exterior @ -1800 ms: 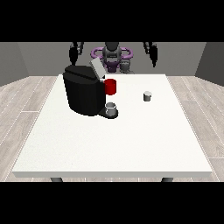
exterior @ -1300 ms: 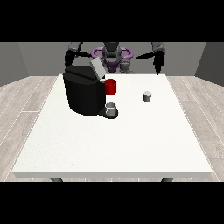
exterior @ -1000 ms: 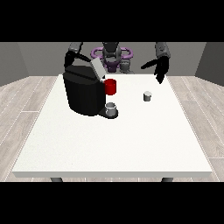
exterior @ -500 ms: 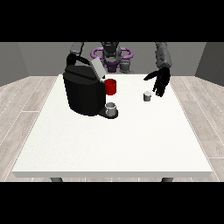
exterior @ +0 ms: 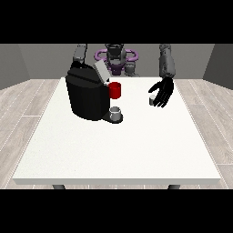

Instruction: Insert the coffee pod into the coffee machine and close the lid

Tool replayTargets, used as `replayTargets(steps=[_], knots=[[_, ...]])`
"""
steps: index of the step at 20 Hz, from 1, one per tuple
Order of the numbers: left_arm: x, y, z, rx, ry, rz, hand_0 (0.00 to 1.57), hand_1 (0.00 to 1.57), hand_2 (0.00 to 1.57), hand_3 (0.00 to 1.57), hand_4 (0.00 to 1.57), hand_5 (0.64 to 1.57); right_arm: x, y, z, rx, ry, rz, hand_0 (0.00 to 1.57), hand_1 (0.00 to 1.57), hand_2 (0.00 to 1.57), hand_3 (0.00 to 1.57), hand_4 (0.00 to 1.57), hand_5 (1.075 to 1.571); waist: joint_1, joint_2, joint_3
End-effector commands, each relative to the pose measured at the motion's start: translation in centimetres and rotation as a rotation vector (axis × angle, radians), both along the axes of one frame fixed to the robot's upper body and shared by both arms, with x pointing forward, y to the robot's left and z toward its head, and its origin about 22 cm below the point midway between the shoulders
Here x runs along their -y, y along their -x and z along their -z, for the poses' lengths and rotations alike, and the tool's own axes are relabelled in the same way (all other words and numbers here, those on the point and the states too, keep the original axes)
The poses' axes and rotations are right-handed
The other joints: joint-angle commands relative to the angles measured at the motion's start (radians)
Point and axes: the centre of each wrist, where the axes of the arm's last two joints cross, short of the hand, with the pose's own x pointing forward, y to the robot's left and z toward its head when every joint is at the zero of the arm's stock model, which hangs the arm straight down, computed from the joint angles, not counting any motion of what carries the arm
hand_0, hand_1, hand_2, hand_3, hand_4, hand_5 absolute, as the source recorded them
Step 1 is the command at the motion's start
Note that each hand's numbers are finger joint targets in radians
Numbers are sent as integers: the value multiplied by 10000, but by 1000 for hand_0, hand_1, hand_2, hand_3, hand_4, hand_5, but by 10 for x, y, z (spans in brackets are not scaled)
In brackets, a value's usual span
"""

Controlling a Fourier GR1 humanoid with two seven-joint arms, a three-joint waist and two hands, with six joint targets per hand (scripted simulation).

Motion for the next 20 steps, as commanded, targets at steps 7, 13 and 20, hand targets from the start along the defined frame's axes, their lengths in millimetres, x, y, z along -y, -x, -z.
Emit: replayTargets(steps=[7, 13, 20], knots=[[17, -23, -11, 432, -2721, 566, 817, 817, 956, 799, 368, 1571, -5, -20, -1, -274, 240, -137, 0, 0, 0, 0, 0, 1571, 1, 253, 4], [3, -20, 3, -727, -3791, 724, 757, 757, 928, 769, 348, 1571, -10, -18, 4, -269, 249, -447, 0, 0, 0, 0, 0, 1571, -152, 346, 1], [24, -26, 18, -1334, -3772, 1159, 909, 909, 1050, 956, 411, 1571, -4, -13, 32, -1048, -101, -236, 0, 0, 0, 0, 0, 1571, 57, -507, 2]])
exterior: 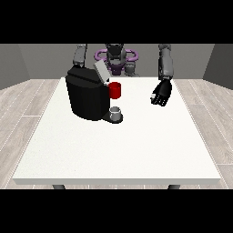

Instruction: Insert the coffee pod into the coffee machine and close the lid

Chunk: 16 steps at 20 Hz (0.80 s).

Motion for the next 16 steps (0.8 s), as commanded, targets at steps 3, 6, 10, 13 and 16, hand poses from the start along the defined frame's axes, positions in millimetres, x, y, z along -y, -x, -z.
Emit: replayTargets(steps=[3, 6, 10, 13, 16], knots=[[-10, -7, -7, 116, 327, 360, 1149, 1149, 1257, 1162, 466, 1571, 2, -2, 3, -339, -219, 200, 0, 0, 0, 0, 0, 1571, 45, -176, -11], [14, -8, 5, 561, 1362, 679, 1369, 1369, 1368, 1298, 482, 1571, 15, 1, 14, -570, -100, 399, 0, 0, 0, 0, 0, 1571, 196, -281, -12], [18, -25, -22, 302, 2127, 900, 1449, 1449, 1434, 1357, 517, 1571, 9, 5, 28, -926, 680, 762, 0, 0, 0, 0, 0, 1571, 130, -573, -10], [32, -39, -52, -413, 2027, 1151, 1413, 1413, 1400, 1314, 515, 1571, 26, 8, 46, -1563, 729, 986, 0, 0, 0, 0, 0, 1571, 298, -1221, -2], [53, -47, -64, -517, 1869, 1558, 1371, 1371, 1379, 1325, 504, 1571, 19, 11, 58, -1681, 771, 848, 0, 0, 0, 0, 0, 1571, 352, -1374, -2]])
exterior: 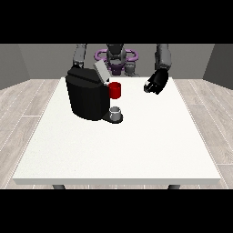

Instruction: Insert the coffee pod into the coffee machine and close the lid

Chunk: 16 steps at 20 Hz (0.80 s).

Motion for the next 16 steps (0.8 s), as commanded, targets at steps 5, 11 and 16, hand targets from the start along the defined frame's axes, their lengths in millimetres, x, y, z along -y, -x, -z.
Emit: replayTargets(steps=[5, 11, 16], knots=[[66, -14, -22, -408, 82, 1177, 1424, 1424, 1404, 1341, 557, 1571, 9, -5, 17, -542, 159, 341, 0, 0, 0, 0, 0, 1571, 366, -761, 3], [76, -22, -51, -171, 1, 1234, 1331, 1331, 1351, 1323, 592, 1571, 3, -5, 14, -530, 98, -76, 0, 0, 0, 0, 0, 1571, 31, -996, 0], [61, -37, -99, -80, 1019, 567, 956, 956, 1160, 1358, 517, 1571, -13, -13, -6, 37, -281, -549, 0, 0, 0, 0, 0, 1571, -634, -754, -1]])
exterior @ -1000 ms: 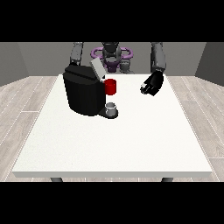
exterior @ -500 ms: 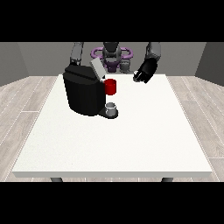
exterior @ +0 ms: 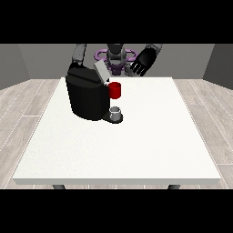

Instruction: Insert the coffee pod into the coffee machine and close the lid

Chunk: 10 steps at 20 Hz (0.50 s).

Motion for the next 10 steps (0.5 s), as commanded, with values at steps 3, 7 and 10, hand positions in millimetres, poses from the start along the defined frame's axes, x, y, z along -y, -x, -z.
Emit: replayTargets(steps=[3, 7, 10], knots=[[-6, -11, -47, 506, 690, -798, 1202, 1202, 1240, 1256, 491, 1571, -18, -1, -14, 685, -21, -838, 0, 0, 0, 0, 0, 1571, -748, 394, -2], [15, -13, -77, 806, 556, -387, 1216, 1216, 1265, 1256, 470, 1571, -1, -6, -14, 1212, 83, -291, 0, 0, 0, 0, 0, 1571, -718, 646, 3], [-7, -16, -82, 1070, 362, -1119, 1203, 1203, 1267, 1262, 487, 1571, -23, -17, -53, 1594, -174, -744, 0, 0, 0, 0, 0, 1571, -1322, 1005, -2]])
